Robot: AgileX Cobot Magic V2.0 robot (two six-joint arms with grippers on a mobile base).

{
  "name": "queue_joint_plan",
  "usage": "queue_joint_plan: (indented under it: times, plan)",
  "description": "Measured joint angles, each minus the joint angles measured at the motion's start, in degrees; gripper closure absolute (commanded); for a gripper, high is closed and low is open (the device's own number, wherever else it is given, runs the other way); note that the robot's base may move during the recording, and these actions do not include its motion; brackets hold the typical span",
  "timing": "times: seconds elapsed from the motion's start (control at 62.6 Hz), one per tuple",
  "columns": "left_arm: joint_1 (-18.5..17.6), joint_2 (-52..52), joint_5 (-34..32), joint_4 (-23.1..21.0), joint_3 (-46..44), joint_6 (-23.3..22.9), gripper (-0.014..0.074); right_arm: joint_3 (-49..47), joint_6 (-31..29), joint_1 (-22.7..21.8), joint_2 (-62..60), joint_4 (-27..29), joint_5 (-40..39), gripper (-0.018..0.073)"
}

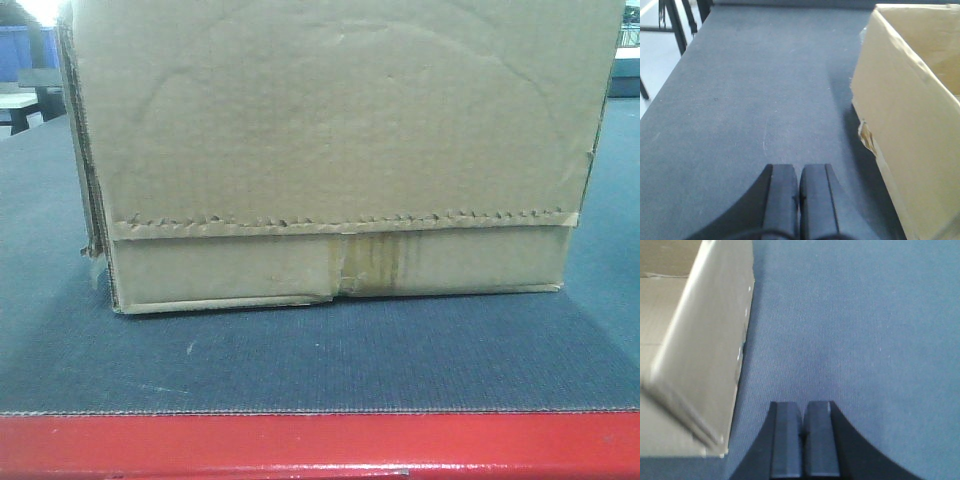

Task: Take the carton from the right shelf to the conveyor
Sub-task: 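Open both grippers and pull them back from the carton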

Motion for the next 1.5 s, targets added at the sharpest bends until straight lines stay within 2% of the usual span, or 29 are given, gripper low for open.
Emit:
queue_joint_plan:
  times: [0.112, 0.256, 0.432, 0.623, 1.502]
  plan:
    - [0.0, -7.1, -0.3, 0.0, 4.1, 0.0, 0.0583, 8.0, 0.0, 0.0, -8.0, 0.0, -5.2, 0.0634]
    - [0.0, -14.1, -0.3, 0.0, 5.7, 0.0, 0.0583, 14.1, 0.0, 0.0, -17.9, 0.0, -7.0, 0.0634]
    - [0.0, -20.9, -0.5, 0.0, 5.8, 0.0, 0.0583, 15.8, 0.1, 0.0, -30.5, 0.0, -7.7, 0.0634]
    - [0.0, -23.7, -0.5, 0.0, 5.8, 0.0, 0.0583, 15.9, 0.1, 0.0, -39.1, -0.1, -8.3, 0.0634]
    - [0.3, -23.8, -0.5, -0.3, 5.8, 0.1, 0.0583, 15.9, 0.1, 0.0, -40.2, -0.1, -9.2, 0.0634]
